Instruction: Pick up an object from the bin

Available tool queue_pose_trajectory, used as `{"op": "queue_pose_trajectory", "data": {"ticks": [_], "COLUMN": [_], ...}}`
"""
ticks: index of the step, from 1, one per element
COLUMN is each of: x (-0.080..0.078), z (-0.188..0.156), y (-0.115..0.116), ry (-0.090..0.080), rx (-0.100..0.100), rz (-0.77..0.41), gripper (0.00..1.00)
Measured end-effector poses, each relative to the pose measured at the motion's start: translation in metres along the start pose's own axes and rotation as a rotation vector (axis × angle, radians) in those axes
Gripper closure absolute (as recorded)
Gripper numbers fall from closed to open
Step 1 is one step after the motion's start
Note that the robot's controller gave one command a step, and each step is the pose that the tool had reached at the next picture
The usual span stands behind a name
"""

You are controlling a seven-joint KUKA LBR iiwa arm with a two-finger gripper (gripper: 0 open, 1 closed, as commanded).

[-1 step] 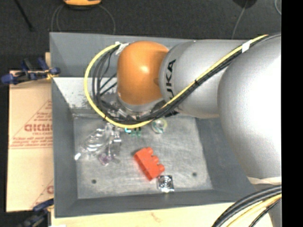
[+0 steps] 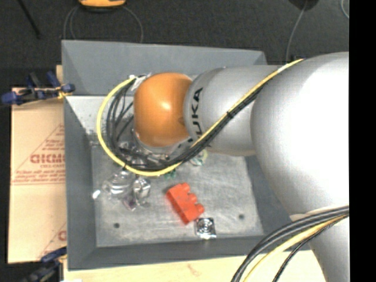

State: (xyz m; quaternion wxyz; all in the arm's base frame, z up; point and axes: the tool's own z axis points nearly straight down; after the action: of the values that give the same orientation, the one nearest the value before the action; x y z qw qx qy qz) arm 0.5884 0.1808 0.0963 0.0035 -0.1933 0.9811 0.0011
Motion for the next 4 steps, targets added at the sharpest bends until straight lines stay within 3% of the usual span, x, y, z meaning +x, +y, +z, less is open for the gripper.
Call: {"op": "queue_pose_trajectory", "data": {"ticks": [1,2,4], "x": [0.0098,0.0076,0.0048], "z": [0.0203,0.0186,0.0168], "y": [-0.0078,-0.0082,-0.0105], "ry": [-0.015,-0.002,-0.002], "rx": [0.000,-0.001,-0.001], "rz": [-0.038,-0.031,-0.014], "gripper": [0.00,0.00,0.00]}}
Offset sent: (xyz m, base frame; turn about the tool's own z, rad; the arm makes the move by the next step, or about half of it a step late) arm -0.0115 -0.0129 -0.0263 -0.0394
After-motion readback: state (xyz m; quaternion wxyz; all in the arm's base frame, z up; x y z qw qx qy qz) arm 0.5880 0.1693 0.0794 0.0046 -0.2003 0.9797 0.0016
